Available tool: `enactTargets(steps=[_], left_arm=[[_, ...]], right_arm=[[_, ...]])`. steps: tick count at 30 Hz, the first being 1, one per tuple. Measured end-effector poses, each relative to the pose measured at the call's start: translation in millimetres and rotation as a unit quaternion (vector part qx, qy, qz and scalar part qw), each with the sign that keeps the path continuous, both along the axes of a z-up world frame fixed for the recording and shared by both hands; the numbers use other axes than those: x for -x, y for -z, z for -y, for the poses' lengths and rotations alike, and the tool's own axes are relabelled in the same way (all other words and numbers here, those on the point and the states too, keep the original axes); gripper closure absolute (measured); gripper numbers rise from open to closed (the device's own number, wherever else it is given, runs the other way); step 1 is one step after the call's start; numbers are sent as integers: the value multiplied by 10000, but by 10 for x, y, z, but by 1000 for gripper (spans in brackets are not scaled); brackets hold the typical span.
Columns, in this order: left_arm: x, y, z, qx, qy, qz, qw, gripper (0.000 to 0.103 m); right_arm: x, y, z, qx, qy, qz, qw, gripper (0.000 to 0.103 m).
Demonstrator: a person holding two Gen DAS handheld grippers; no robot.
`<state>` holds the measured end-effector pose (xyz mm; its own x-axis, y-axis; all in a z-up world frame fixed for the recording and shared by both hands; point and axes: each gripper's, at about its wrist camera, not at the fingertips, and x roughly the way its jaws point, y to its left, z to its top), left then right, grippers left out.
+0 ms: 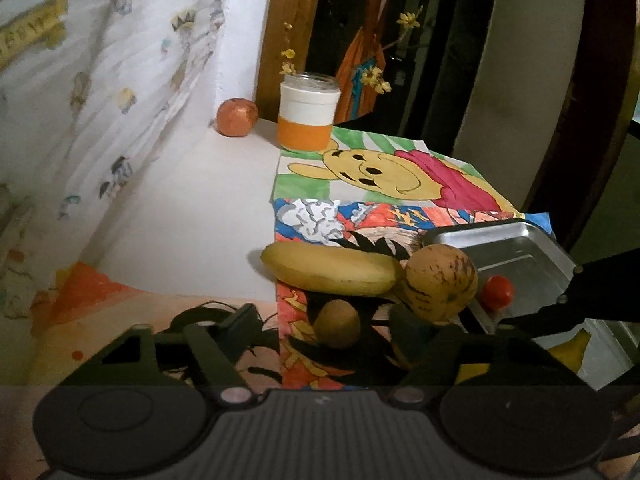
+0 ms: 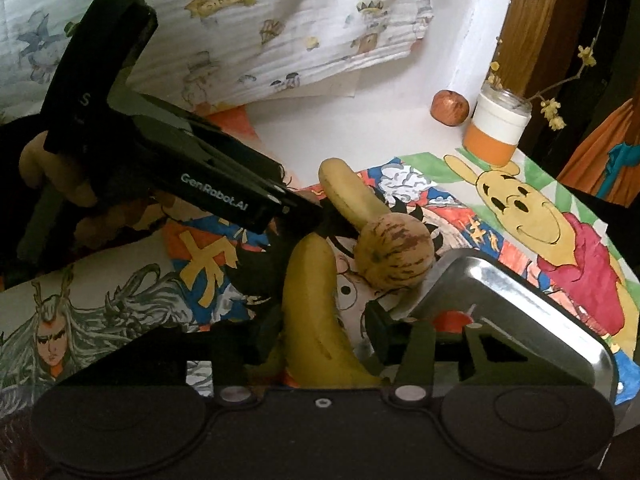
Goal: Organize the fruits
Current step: 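Move both grippers toward the banana and the spotted round fruit, then grasp the yellow banana with the right gripper while the left grasps a small brown fruit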
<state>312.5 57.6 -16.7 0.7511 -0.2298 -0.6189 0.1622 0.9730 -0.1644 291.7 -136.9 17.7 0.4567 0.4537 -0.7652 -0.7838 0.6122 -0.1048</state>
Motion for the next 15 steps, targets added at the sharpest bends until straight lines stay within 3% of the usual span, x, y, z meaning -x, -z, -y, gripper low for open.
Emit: enactTargets(steps=[15], left_arm=[[-94, 61, -65, 326, 128, -169, 9992, 72]], right_arm=[[-108, 41, -30, -116, 108, -402, 9991, 61]])
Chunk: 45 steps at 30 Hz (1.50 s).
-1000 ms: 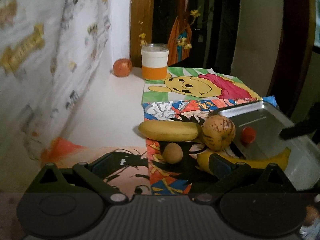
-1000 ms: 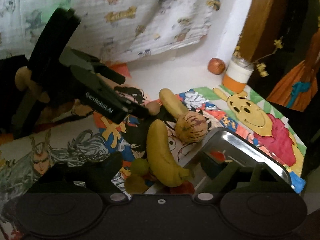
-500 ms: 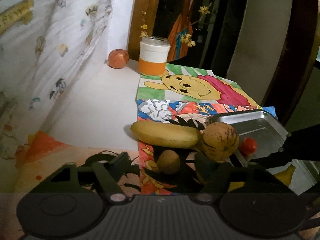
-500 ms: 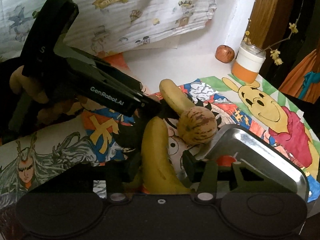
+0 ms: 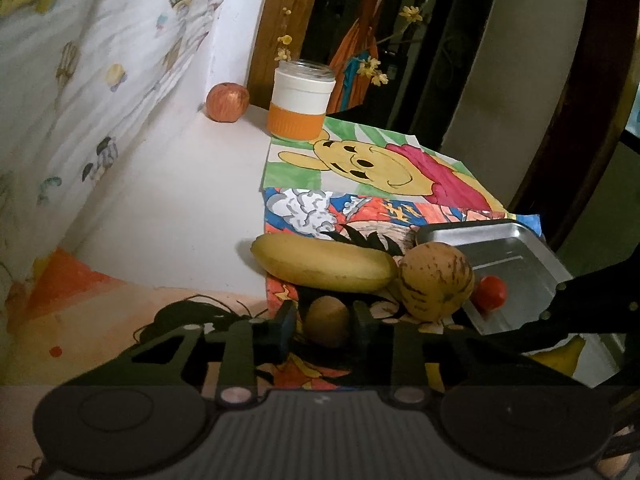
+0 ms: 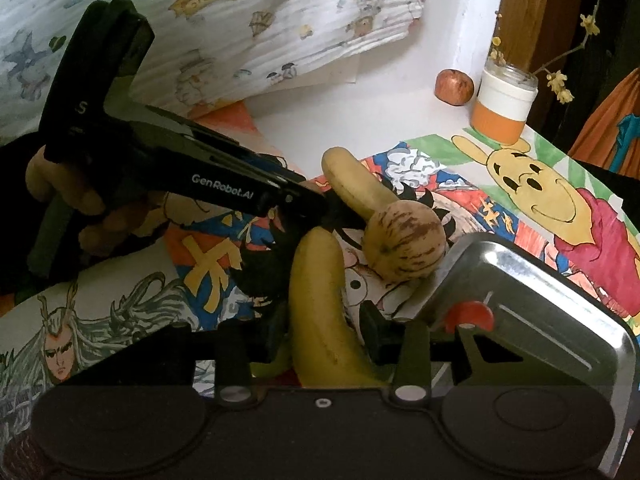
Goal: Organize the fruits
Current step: 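Grasp the yellow banana with the right gripper while the left grasps a small brown fruit, then carry the banana and brown fruit over the metal tray with both grippers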
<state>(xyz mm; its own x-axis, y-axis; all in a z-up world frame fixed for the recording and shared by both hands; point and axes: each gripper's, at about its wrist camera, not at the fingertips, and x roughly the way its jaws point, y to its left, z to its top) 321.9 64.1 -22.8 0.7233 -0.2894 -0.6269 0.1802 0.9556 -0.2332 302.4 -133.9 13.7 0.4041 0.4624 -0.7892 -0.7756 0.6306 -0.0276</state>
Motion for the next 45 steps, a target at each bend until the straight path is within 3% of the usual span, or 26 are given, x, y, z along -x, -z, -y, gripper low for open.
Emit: enactTargets(steps=[9, 29, 40, 45], left_arm=[[-8, 3, -9, 66, -37, -9, 10000, 74], [141, -123, 77, 276, -156, -35, 9995, 74], [129, -380, 390, 374, -207, 334, 9985, 74], [67, -436, 654, 317, 19, 458, 9984, 74]], right_arm=[[-152, 35, 7, -156, 61, -399, 9991, 63], [-28, -100, 291, -758, 537, -211, 9954, 65], [-50, -352, 821, -1169, 1181, 132, 9860, 65], [-107, -357, 1115, -1158, 1600, 293, 9799, 65]])
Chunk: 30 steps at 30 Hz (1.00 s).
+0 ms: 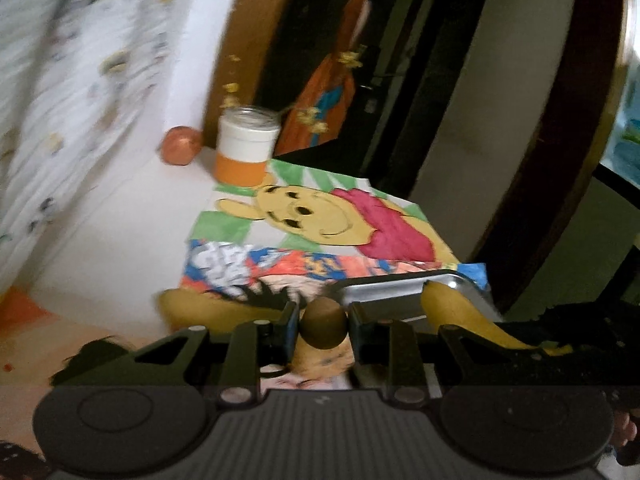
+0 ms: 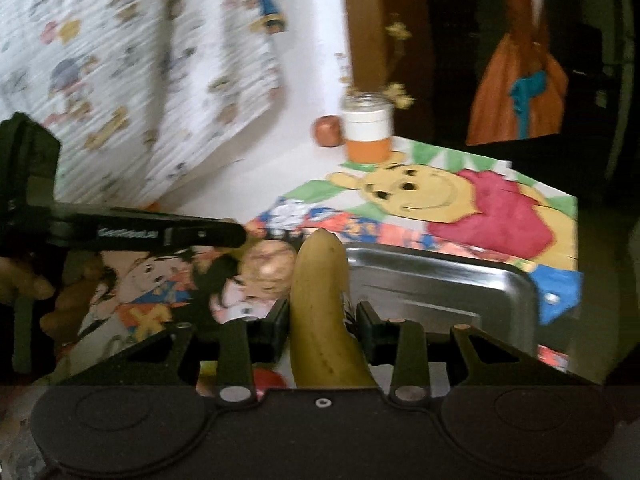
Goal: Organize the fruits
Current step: 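Carry the banana and brown fruit over the metal tray with both grippers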
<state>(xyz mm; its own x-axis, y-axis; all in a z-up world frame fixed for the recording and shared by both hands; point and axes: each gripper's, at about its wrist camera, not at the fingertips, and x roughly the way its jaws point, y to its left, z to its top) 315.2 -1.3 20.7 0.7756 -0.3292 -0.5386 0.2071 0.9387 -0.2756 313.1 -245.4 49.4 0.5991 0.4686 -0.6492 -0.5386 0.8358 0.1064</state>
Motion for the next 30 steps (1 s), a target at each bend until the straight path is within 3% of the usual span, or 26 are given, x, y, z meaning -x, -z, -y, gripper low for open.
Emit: enactTargets(steps=[7, 15, 30], left_arm=[[-63, 92, 424, -267, 572, -69, 9980, 74], [-22, 218, 688, -502, 924, -308, 9940, 74], [-14, 328, 883, -916, 1097, -606, 9879, 74]], right_arm=[[-75, 116, 406, -16, 470, -102, 9988, 65], [-78, 312, 563, 21, 597, -293, 9978, 65], [-40, 397, 594, 84, 572, -288, 9979, 64]])
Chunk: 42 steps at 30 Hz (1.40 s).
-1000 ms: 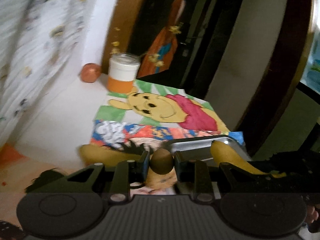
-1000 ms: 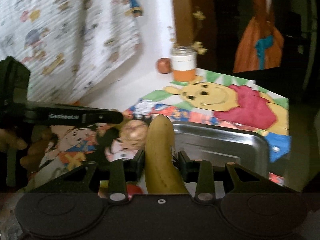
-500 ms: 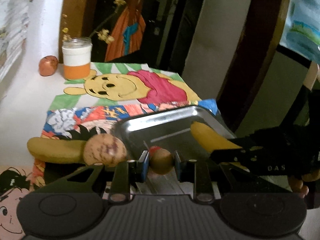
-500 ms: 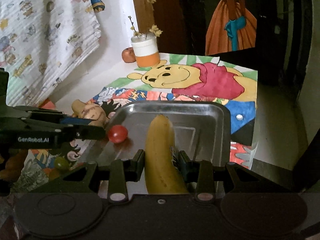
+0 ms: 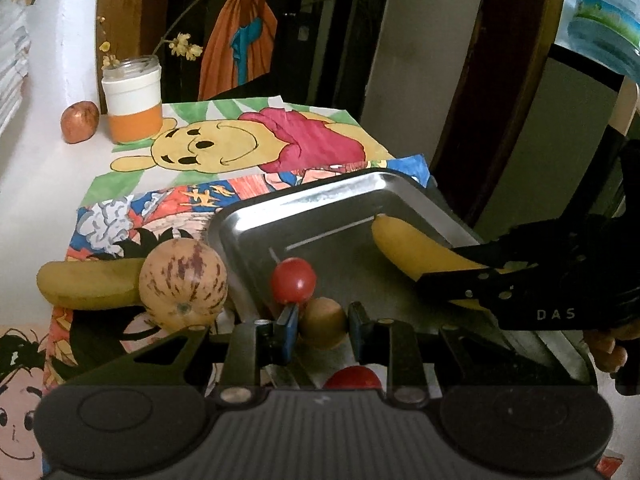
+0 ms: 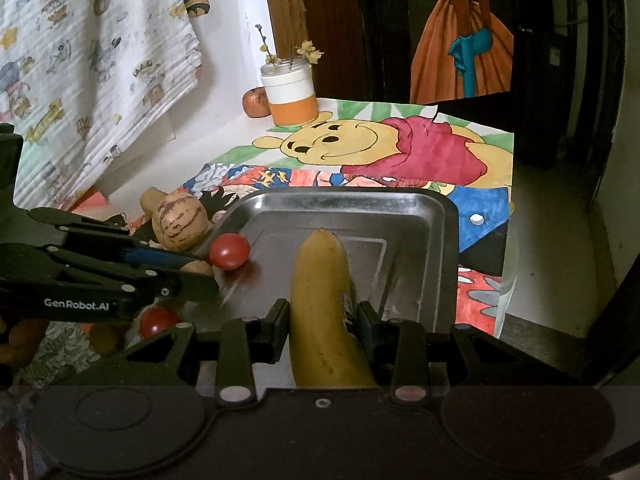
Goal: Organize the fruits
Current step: 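Carry the banana and brown fruit over the metal tray with both grippers, then lower both fruits into the tray and open both grippers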
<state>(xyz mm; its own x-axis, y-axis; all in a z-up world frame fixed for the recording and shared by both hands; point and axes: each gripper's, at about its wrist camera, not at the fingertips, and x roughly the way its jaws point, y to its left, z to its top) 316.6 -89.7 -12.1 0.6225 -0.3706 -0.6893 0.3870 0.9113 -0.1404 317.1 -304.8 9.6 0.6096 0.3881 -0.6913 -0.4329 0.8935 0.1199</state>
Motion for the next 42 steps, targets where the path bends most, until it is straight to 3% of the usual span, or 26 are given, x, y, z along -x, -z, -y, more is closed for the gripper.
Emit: enactTargets(steps=[8, 13, 16, 18, 19, 22, 24, 27, 36, 42], left_arm=[[-21, 26, 14, 30, -11, -38, 10000, 74], [-3, -5, -27, 184, -102, -58, 9998, 67], [54, -77, -70, 287, -188, 22, 9994, 56], [112, -147, -112, 388, -287, 128, 9988, 40], [145, -188, -131, 437, -331, 181, 9983, 40], [241, -308, -173, 542, -431, 311, 9971, 31], [329, -386, -196, 597, -547, 434, 9958, 14], [495, -506, -232, 612, -759, 687, 9929, 3], [1066, -706, -398, 831, -1211, 979, 9843, 0], [1511, -744, -449, 675, -1389, 993, 9830, 0]], right_arm=[[28, 8, -24, 120, -45, 76, 9999, 63], [68, -45, -18, 121, 18, 182, 9998, 63], [117, -124, -12, 162, 49, 302, 9994, 63], [166, -176, -5, 165, 80, 358, 9992, 61], [194, -200, 2, 162, 95, 384, 9991, 60], [310, -289, 14, 156, 178, 512, 9984, 52], [406, -360, 15, 163, 232, 649, 9975, 41], [570, -469, 20, 178, 293, 830, 9960, 29], [1138, -801, -20, 47, 303, 1219, 9921, 6], [1590, -977, -108, -11, 186, 1422, 9897, 1]])
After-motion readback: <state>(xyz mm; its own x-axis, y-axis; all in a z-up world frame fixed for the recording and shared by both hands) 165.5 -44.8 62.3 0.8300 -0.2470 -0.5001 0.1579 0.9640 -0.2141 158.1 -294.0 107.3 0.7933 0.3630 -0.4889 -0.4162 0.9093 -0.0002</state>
